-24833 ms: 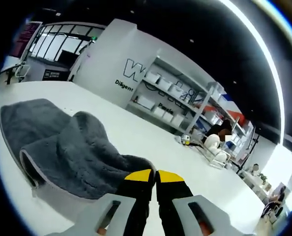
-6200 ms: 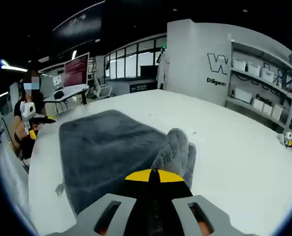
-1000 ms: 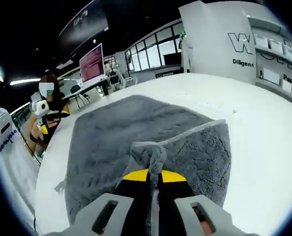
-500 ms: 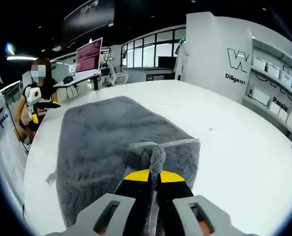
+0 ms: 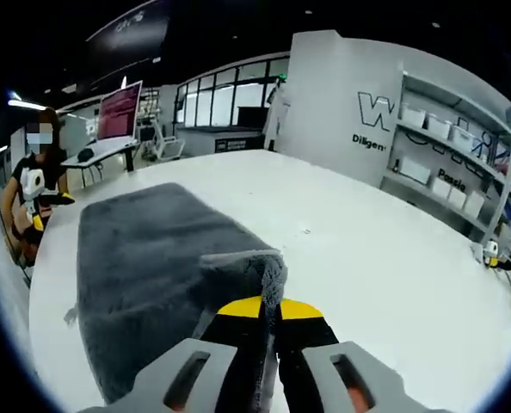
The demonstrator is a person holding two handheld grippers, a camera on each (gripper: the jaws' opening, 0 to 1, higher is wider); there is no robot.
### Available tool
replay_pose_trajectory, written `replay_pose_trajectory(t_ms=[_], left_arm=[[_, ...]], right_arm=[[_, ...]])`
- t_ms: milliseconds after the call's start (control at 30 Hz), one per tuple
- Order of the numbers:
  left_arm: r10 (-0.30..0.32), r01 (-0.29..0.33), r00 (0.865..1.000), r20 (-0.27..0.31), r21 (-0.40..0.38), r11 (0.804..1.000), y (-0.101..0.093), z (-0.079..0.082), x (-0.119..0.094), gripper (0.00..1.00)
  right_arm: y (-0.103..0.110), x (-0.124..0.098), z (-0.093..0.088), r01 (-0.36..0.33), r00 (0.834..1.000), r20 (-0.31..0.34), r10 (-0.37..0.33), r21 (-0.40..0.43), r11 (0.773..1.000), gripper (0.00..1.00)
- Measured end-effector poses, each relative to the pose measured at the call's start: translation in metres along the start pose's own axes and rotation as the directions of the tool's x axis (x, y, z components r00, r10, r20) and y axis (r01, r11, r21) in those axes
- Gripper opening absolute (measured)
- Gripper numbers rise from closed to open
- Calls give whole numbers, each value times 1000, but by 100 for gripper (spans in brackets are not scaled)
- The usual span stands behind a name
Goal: Open the folded towel by lifting each exposed corner and separating the folded layers until the towel lies flat within the target outline without major curled edges
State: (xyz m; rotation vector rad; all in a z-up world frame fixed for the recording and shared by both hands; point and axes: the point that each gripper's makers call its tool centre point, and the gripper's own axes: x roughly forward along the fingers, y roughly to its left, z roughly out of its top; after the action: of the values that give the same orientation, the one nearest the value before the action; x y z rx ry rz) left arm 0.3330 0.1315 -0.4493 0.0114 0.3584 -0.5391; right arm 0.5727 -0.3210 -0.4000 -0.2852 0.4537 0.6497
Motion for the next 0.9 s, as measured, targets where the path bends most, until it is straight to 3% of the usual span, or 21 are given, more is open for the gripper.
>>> replay_pose_trajectory(t_ms=[467, 733, 900], left_arm=[[9, -9, 1000, 2, -2, 1000, 2, 1, 1, 91], [15, -15, 1000, -2, -2, 1000, 4, 1, 0, 91], [25, -25, 1000, -6, -2, 1000, 6, 0, -2, 91]], right_arm=[[-57, -16, 8, 163, 987, 8, -163, -11, 987, 0], [-93, -17, -8, 273, 962, -16, -272, 49, 961, 0], [-118, -15, -23, 356, 935, -36, -354, 107, 928, 0]])
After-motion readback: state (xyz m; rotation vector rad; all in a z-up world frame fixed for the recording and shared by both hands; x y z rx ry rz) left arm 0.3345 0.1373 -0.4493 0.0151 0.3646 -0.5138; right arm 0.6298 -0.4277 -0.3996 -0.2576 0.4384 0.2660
